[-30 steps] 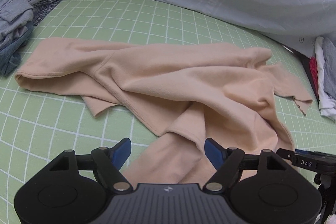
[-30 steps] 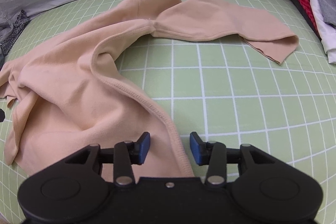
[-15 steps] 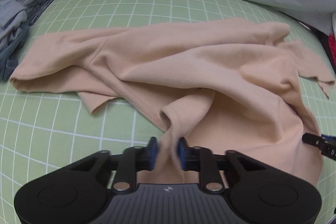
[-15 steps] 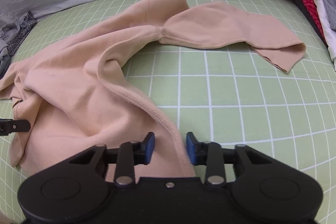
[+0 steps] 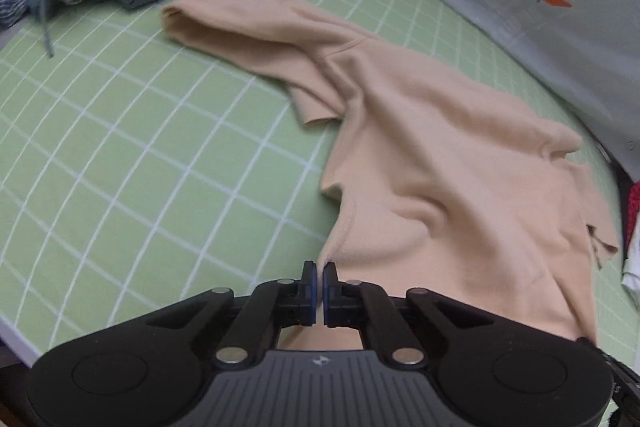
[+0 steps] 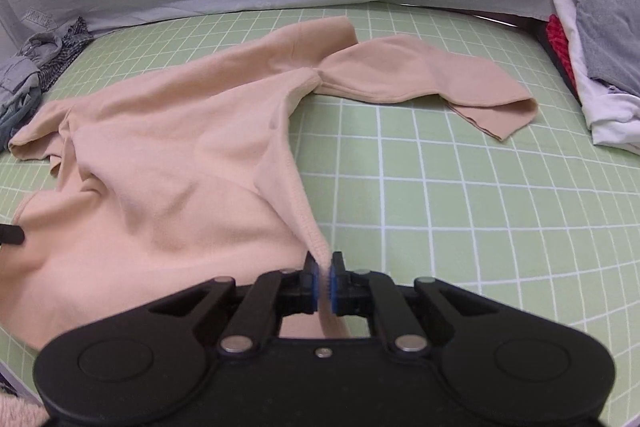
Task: Fold clothes
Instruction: 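Grasp the shirt hem with both grippers and pull it straight, then grasp the sleeve with the right gripper and lay it across the body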
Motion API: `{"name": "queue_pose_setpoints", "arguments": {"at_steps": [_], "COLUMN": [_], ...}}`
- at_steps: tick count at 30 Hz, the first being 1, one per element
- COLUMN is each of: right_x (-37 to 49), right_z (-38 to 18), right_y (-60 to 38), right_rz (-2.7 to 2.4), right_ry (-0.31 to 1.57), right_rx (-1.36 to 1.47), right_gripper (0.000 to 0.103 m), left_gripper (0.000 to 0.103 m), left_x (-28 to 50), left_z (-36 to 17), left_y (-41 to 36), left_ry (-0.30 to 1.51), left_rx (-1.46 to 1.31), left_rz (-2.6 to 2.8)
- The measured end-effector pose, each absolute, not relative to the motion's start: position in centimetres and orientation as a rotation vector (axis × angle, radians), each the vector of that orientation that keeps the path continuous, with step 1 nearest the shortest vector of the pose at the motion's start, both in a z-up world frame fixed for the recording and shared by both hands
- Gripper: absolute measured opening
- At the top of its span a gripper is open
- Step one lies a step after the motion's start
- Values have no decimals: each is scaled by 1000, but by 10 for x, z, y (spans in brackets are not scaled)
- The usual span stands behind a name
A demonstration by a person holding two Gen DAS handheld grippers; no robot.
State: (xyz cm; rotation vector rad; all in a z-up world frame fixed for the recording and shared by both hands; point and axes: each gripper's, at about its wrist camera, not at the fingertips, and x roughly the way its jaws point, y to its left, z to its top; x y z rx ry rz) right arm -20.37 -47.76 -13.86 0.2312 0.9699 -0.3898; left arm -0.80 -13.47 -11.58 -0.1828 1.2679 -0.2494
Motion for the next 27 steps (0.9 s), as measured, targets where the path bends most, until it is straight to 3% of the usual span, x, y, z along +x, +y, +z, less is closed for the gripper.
{"name": "queue_pose_setpoints", "arguments": {"at_steps": [6,9,10,12,15,17,27], "right_x": [-220,-221,-220,-218,-214,-208,-153], "right_z": [-153,-159,-162,-163,-156,-150,-126], "right_y": [-463,-455,-454,-457,-463,-466,-478], "right_rz": [-369,-378,-389,-419,-457,-475,-481], "right_ry": [1071,1125,1143,1159,1114,1074,908], "right_rx": [247,220,214,216,258,284,286], "right_gripper": [6,8,9,34,54,71,74], "left_gripper": [4,12,22,32,57,63,67], "left_x": [-31,-34,-35,-36,-30,-21,41], "left_z": [-130,-130,-130,-128,-113,-105,-84], "left_y": [-111,-112,-113,-112,-108,-107,-133], "left_ry": [1333,1328,1327,1312,1252,1219,1119], "left_rx": [-174,-115,-95,-71,-84,-84,16], "left_rz": [-195,-170,-162,-155,-162,-157,-179]}}
